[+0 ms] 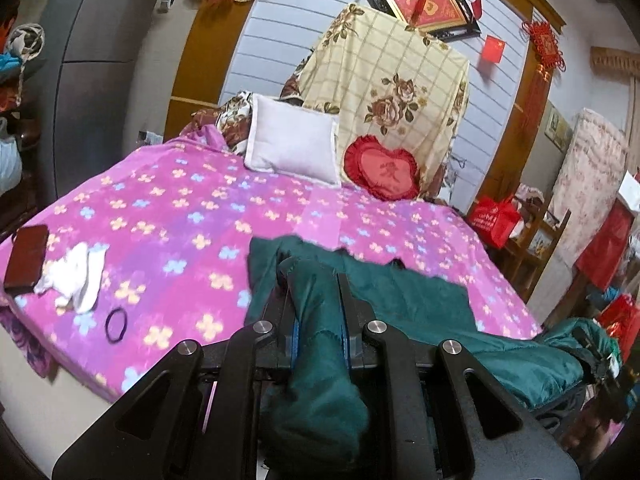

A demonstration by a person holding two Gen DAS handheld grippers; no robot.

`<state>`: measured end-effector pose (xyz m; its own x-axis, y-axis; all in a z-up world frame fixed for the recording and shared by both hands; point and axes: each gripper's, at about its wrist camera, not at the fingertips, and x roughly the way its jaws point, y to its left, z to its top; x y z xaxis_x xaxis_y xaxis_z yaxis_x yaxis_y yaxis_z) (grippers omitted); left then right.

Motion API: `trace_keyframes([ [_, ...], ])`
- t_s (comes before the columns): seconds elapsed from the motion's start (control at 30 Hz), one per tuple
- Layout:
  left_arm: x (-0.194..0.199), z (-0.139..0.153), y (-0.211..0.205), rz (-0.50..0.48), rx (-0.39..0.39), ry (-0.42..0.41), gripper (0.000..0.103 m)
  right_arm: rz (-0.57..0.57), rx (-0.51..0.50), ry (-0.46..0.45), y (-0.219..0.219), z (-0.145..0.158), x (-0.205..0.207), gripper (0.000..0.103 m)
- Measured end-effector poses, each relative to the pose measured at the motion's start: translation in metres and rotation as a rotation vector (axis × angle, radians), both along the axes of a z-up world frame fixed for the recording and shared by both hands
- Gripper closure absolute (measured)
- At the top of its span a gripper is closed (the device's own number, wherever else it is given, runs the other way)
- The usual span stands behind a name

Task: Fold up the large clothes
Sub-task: 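Lift the hem with both grippers and fold it toward the collar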

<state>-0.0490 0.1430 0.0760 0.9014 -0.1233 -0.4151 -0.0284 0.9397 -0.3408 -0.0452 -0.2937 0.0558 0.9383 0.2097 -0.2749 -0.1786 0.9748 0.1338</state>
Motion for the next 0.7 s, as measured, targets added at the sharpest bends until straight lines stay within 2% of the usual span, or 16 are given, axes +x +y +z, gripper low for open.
trace_keyframes([
  [0.2, 0.043, 0.023, -0.001, 0.018, -0.009, -0.023, 0.089, -0.048, 0.004, -0.057, 0.009, 0.022, 0.041, 0.086],
  [0.37, 0.105, 0.027, 0.004, 0.055, -0.025, 0.001, 0.089, -0.077, 0.032, -0.049, 0.012, 0.025, 0.102, 0.086],
  [0.5, 0.159, 0.010, 0.003, 0.091, 0.009, 0.040, 0.089, -0.113, 0.042, 0.001, 0.014, 0.013, 0.162, 0.086],
  [0.6, 0.198, -0.016, -0.001, 0.122, 0.051, 0.084, 0.089, -0.128, 0.024, 0.047, 0.019, -0.004, 0.198, 0.086],
  [0.7, 0.228, -0.045, 0.002, 0.148, 0.042, 0.143, 0.089, -0.129, -0.002, 0.098, 0.023, -0.025, 0.232, 0.086],
])
